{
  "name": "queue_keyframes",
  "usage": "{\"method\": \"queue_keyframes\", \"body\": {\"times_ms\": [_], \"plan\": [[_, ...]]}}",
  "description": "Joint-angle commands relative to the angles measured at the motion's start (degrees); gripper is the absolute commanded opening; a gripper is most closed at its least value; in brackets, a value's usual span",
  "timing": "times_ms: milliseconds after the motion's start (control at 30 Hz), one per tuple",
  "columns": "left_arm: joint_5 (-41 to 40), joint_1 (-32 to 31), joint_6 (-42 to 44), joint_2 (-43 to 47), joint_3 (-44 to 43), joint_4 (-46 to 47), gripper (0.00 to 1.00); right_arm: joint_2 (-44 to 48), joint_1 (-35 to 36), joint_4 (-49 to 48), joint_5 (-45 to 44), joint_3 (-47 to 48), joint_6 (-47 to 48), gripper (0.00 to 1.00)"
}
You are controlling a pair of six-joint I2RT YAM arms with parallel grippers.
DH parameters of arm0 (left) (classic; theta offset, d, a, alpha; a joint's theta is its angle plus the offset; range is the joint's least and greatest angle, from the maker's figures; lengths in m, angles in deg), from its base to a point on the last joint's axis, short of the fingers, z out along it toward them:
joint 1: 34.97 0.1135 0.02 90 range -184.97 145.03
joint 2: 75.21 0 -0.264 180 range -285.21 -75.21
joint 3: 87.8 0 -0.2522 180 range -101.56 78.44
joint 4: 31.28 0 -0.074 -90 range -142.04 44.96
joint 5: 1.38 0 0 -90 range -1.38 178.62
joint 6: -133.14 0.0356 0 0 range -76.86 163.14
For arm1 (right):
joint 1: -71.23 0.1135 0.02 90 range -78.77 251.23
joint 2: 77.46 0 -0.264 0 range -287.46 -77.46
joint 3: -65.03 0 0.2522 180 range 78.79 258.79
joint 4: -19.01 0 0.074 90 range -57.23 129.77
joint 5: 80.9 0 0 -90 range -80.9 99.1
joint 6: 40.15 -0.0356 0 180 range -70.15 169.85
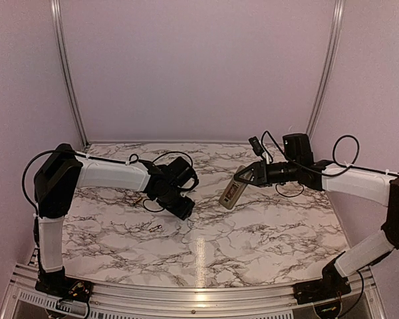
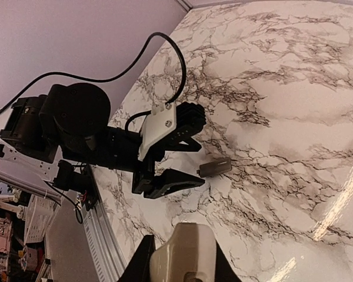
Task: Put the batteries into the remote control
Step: Place the battery cover at the center of the board.
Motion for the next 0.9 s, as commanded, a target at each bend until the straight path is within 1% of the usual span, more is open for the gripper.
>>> {"method": "queue_keyframes", "body": {"times_ms": [0, 133, 233, 300, 433, 567, 600, 700, 867], "plan": [[2.0, 1.8, -0.9, 9.5, 4.0, 5.0, 0.67, 1.4, -0.3, -1.3, 1.5, -0.3, -0.6, 0.00], [1.9, 3.8, -1.0, 17.0, 8.9, 8.0, 0.73, -0.3, -0.3, -1.5, 3.5, 0.1, -1.3, 0.00], [0.1, 5.4, -0.7, 20.0, 11.0, 5.4, 0.73, -1.0, -0.3, -1.5, 4.0, -0.1, -1.7, 0.00], [-1.1, 6.0, -0.4, 21.4, 12.6, 3.1, 0.71, -1.4, -0.3, -1.5, 4.1, 0.1, -1.7, 0.00], [0.5, 5.9, 0.1, 23.4, 17.8, -0.3, 0.64, -2.6, -0.3, -1.5, 4.4, 0.3, -1.9, 0.00], [2.0, 6.0, 1.2, 24.7, 22.6, -1.4, 0.57, -4.4, -0.3, -1.5, 5.0, 0.3, -2.7, 0.00], [1.9, 6.0, 1.7, 24.6, 23.3, -1.7, 0.54, -4.9, -0.2, -3.2, 5.0, 0.1, -3.1, 0.00], [2.2, 6.0, 3.0, 24.5, 24.9, -2.1, 0.45, -6.1, -0.1, -4.0, 5.1, -0.1, -3.8, 0.00], [3.3, 5.9, 4.8, 24.3, 26.0, -1.0, 0.41, -8.0, 0.5, -5.1, 6.2, 0.0, -5.1, 0.00]]}}
